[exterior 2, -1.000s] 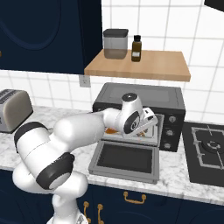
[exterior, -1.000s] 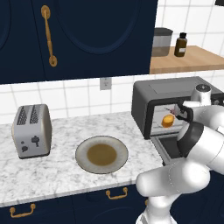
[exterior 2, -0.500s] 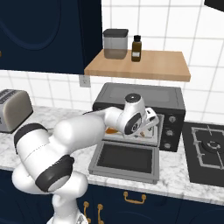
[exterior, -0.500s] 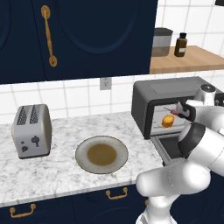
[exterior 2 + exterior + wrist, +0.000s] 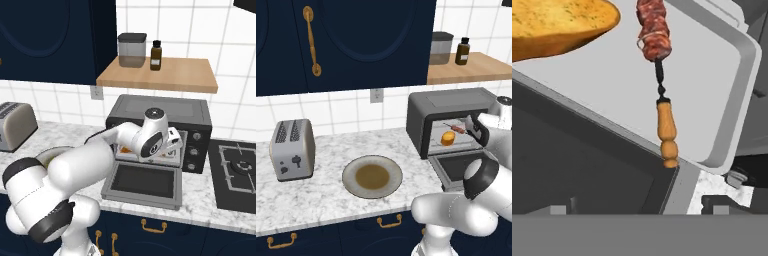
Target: Pick up the kebab skewer and baguette bread, and place them inside the toaster oven. Close the toaster oven door and start by setting the timer.
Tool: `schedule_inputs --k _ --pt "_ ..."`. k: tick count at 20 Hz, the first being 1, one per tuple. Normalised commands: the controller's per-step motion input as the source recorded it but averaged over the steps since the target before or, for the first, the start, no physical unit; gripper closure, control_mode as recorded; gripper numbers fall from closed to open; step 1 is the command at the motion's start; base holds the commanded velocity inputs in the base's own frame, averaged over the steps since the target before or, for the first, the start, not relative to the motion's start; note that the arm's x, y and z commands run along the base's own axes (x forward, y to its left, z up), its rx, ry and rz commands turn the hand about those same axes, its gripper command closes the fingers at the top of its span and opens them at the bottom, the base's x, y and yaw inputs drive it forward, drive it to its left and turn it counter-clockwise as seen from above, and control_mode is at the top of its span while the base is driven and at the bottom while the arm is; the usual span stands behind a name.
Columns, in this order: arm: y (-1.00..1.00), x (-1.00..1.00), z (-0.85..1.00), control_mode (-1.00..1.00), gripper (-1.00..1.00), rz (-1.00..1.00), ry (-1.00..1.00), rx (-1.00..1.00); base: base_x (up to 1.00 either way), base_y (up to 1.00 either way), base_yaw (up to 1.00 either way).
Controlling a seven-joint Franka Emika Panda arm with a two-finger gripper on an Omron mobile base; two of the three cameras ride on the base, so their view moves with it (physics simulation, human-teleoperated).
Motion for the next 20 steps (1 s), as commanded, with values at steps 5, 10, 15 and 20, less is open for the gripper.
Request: schedule_inputs --k 5,10,15,20 --pt "0.09 -0.43 -0.03 -1.0 -1.0 -0.25 0.05 0.0 0.0 0.0 0.0" --pt "0.36 -0.11 -0.24 -1.0 -1.0 -0.35 0.08 0.0 0.0 0.0 0.0" --pt "0.52 0.0 -0.31 -1.0 -1.0 -0.32 0.03 0.0 0.0 0.0 0.0" --pt "0.25 0.0 -0.24 -1.0 -1.0 -0.29 0.06 0.0 0.0 0.0 0.0"
